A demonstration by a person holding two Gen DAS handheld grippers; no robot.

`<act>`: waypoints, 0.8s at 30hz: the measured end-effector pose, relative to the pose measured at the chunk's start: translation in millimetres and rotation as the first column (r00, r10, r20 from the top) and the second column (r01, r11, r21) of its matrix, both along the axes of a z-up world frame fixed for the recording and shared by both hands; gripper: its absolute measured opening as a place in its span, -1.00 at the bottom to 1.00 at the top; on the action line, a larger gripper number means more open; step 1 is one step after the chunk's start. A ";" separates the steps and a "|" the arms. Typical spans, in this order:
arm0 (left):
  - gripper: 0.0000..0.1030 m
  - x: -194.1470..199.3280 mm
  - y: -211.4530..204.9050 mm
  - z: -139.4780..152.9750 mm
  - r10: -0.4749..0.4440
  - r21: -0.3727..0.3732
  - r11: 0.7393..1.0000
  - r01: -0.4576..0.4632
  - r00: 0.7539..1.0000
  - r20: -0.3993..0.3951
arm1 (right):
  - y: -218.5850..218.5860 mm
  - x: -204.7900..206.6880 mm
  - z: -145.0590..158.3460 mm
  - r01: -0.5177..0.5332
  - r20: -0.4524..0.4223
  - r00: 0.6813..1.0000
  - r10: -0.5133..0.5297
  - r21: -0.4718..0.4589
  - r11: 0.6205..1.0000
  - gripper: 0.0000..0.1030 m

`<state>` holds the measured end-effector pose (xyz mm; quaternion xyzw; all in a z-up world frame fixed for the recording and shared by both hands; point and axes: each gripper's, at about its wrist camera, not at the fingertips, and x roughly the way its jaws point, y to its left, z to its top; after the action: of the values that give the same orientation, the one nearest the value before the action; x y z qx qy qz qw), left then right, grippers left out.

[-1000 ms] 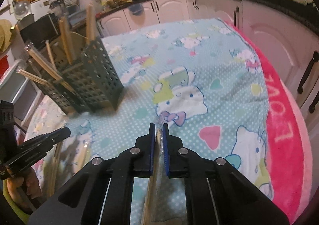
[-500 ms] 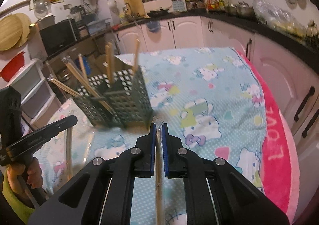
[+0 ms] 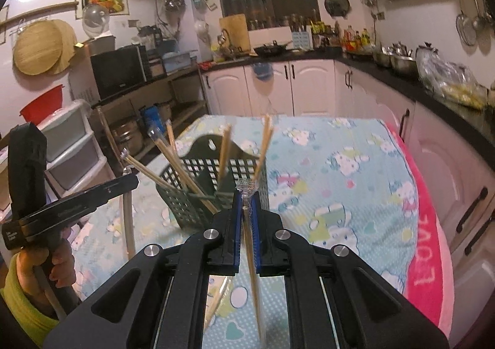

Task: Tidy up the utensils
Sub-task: 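Lift both held chopsticks up and carry them over the basket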

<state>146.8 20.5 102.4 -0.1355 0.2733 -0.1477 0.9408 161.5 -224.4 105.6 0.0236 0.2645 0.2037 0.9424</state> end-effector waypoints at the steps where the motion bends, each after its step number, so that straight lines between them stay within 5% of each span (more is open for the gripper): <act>1: -0.98 0.3 0.9 4.7 0.005 -0.001 1.000 -0.005 1.000 0.011 | 2.1 -1.5 3.1 -0.002 0.009 1.000 0.002 -0.001 1.000 -0.88; 24: -0.98 19.8 -6.0 86.5 0.102 -0.023 0.995 -0.099 0.969 0.225 | 27.0 7.7 54.2 -0.083 0.138 0.988 0.074 0.065 0.994 -0.88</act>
<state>166.5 14.5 188.9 -0.1368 0.1565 -0.1159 0.9713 169.2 -197.4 159.8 0.0323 0.1933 0.2509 0.9480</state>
